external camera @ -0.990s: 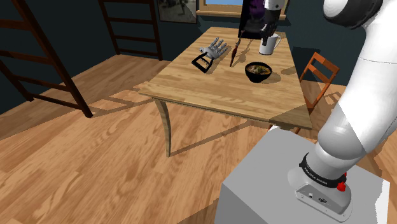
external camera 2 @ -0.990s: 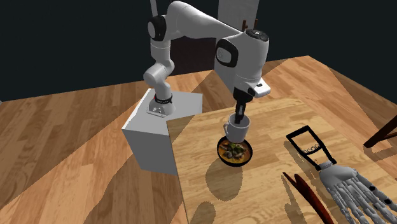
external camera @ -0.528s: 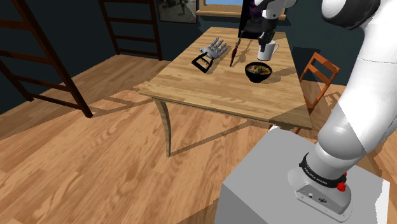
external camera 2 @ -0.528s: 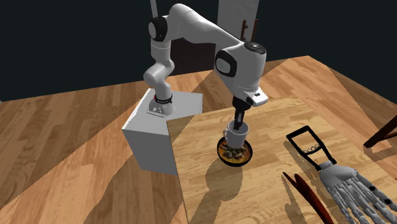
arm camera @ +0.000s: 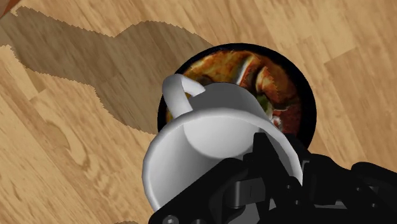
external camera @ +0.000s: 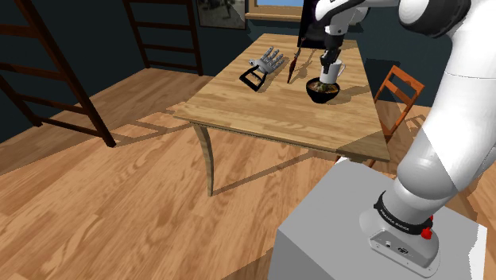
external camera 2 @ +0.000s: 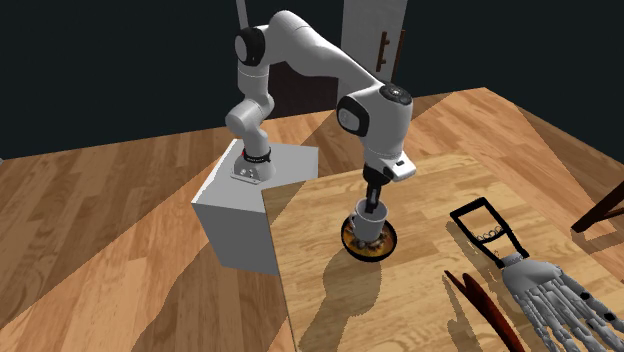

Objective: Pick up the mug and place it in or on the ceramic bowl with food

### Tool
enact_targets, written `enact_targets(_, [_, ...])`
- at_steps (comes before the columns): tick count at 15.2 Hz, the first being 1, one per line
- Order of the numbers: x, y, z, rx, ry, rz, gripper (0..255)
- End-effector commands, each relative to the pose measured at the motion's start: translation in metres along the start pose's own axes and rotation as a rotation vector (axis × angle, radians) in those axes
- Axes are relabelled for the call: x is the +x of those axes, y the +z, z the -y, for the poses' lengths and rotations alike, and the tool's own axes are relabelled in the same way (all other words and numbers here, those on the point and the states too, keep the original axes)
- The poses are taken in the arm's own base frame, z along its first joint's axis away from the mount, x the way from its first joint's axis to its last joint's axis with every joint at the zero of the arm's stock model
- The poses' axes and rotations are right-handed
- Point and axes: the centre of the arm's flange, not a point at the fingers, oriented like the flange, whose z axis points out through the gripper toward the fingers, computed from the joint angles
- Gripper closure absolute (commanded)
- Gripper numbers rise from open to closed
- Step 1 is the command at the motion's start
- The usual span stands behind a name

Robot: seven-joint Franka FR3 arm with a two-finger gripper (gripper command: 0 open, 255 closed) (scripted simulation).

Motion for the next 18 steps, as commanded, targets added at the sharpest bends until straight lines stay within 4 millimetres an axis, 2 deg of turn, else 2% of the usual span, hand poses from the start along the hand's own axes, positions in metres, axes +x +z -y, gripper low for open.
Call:
enact_targets(1, [0.000,0.004,0.000,0.000,0.000,-0.001,255])
enact_targets(7, [0.000,0.004,0.000,0.000,0.000,-0.001,255])
enact_targets(8, [0.000,0.004,0.000,0.000,0.000,-0.001,0])
enact_targets(13, [0.000,0.004,0.000,0.000,0.000,-0.001,0])
enact_targets(17, [0.000,-0.047,0.000,0.000,0.000,-0.001,0])
enact_targets(18, [0.000,-0.047,0.000,0.000,0.000,-0.001,0])
